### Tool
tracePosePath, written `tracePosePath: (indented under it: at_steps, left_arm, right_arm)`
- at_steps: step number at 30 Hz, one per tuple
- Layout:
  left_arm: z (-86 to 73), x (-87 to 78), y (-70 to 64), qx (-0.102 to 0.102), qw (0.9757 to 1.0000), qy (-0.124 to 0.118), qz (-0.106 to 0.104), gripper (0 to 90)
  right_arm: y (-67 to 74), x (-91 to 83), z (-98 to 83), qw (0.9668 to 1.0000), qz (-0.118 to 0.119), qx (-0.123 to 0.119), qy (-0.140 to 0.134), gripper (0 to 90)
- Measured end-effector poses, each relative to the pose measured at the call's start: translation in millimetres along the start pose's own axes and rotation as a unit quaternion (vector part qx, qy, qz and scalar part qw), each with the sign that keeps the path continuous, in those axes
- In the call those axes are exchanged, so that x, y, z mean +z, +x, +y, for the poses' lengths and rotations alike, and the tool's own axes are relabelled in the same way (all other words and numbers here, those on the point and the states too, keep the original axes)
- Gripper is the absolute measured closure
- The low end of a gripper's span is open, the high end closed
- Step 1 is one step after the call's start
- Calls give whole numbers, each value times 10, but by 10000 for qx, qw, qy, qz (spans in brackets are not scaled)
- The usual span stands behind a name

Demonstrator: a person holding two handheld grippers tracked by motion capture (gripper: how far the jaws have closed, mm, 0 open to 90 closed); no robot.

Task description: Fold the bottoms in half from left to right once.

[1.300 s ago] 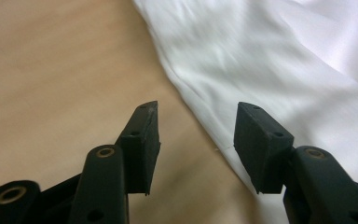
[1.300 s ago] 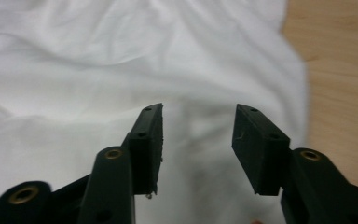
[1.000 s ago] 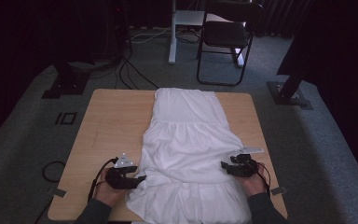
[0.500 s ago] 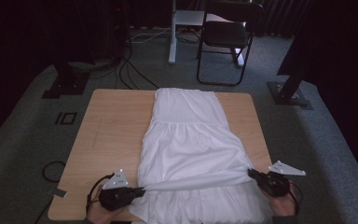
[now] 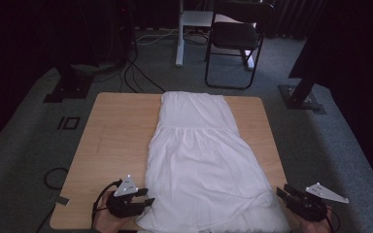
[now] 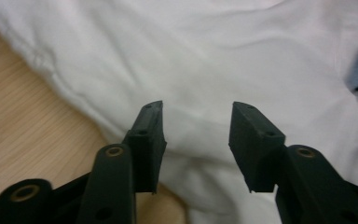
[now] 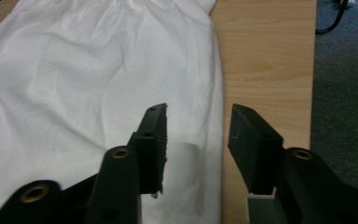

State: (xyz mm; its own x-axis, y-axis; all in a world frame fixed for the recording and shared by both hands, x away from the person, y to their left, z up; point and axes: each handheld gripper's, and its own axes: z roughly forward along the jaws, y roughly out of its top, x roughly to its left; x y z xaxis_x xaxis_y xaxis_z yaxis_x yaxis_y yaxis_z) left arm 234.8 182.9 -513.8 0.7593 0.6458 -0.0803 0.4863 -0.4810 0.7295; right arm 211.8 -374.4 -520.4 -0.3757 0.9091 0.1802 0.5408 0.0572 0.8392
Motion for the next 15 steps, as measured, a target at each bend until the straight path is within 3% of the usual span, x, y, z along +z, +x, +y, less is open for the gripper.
tracePosePath:
  at_steps: [3,7,12,15]
  left_arm:
    - [40,100,62,-120,9996,11,271,523]
    - [231,222,213,-210,9975,-79,668,469]
    - [566,423,500,-258,9936,-229,1072,412]
    - [727,555,674,-411,9919,-249,1175,406]
  right_arm:
    - [30,148,73,9999,-37,-98,66,513]
    - [16,442,216,9996,-84,-194,183,495]
    - [20,839,401,9987,-11,-333,394,482]
    - [-6,1052,532,9981,-12,-466,406,463]
